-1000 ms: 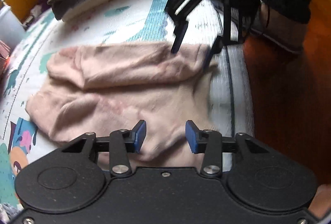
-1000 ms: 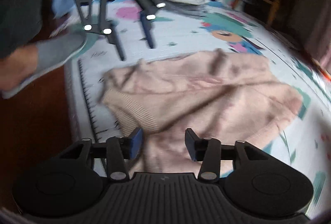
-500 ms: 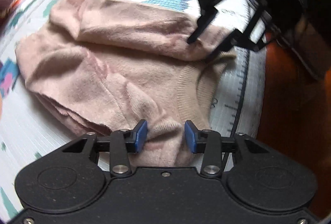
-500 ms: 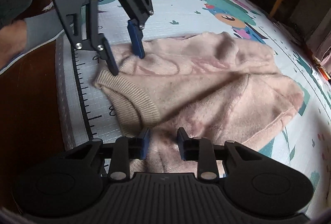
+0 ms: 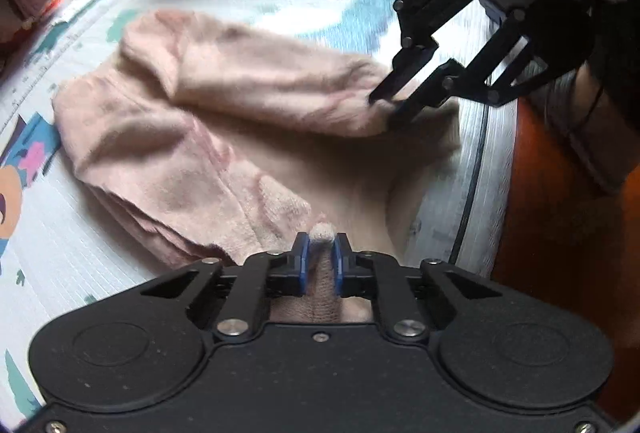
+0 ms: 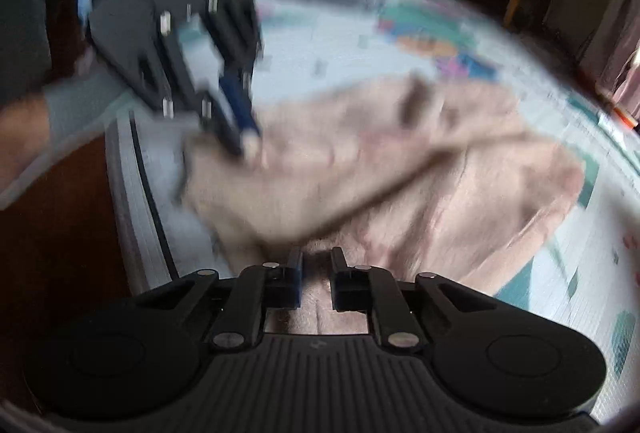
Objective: Fold clothes
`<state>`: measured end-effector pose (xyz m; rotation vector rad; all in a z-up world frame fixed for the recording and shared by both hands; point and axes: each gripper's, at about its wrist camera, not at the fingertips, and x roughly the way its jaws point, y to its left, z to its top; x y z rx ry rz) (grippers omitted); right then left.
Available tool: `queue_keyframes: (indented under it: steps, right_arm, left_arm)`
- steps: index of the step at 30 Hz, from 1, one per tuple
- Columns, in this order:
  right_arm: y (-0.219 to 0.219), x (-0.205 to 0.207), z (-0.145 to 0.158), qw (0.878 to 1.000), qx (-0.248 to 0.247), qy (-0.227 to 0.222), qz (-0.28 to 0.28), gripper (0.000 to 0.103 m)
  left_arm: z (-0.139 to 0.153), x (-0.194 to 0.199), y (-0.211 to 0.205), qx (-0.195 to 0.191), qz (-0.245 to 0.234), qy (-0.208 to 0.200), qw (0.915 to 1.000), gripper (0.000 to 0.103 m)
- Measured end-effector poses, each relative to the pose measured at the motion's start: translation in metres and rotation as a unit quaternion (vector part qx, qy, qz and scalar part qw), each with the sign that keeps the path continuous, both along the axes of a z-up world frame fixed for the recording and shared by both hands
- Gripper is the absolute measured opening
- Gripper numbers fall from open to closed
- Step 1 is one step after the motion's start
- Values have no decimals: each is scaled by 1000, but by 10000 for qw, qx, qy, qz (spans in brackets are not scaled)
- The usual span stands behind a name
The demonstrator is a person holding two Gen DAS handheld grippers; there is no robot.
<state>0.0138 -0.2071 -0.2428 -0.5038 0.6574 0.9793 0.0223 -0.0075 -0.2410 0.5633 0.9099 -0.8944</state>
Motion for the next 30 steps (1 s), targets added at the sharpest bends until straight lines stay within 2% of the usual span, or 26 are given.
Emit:
queue_keyframes:
  steps: [2,5,6,8,10,13,16,18,19,20,21,22,24,27,30]
  right_arm:
    - [5,2,2,9999,-7,-80,85,15]
    - [17,4,-30,9978,-558,282,223,15]
    - [19,1,-34,9978,-582,249,215,16]
    - [22,-1,-34,9984,-505,188,176,16]
    - [19,-3,-18,9998,-101,-6,171,16]
    - [18,1,-12,9999,-10,46,120,15]
    - [25,3,-35,9985,-325,439,59,17]
    - [26,1,-38,9990,-288,348,58,18]
    - [27,1,-36,9988,-324,350,93,25]
    - [26,0,-32,9987,-255,422,132,31]
    - [21,-3,-27,9988,-142,436,188,46]
    - [16,-7,-22,9988,-25,427,250,51]
    - [6,-17,-13,9986,112,374,363,52]
    - [-5,-25,-8,9991,-54,167,384,53]
    - [-12,-30,-5,9992,-140,37,375,53]
  left_arm:
    - [5,3,0,-199,-33,75,9998,10]
    - [-13,4,-6,-80,-164,170,9997,10]
    - [-20,4,-6,-108,-211,189,9995,10]
    - [-35,6,-6,-164,-304,226,9991,10]
    - [-26,8,-8,-152,-396,190,9989,10]
    - [-15,9,-7,-287,-359,184,9988,10]
    - [-34,6,-9,-65,-390,215,9990,10]
    - [-34,4,-14,24,-568,114,9983,11]
    - [-33,3,-16,68,-655,65,9978,14]
    - [-30,3,-16,93,-634,115,9979,26]
    - [-24,3,-12,83,-655,199,9976,31]
    - [-18,3,-5,35,-650,272,9975,33]
    - [-8,4,12,-45,-409,314,9987,33]
    - [-5,-5,31,53,-241,251,9994,33]
    - [-8,-5,28,58,-304,256,9992,33]
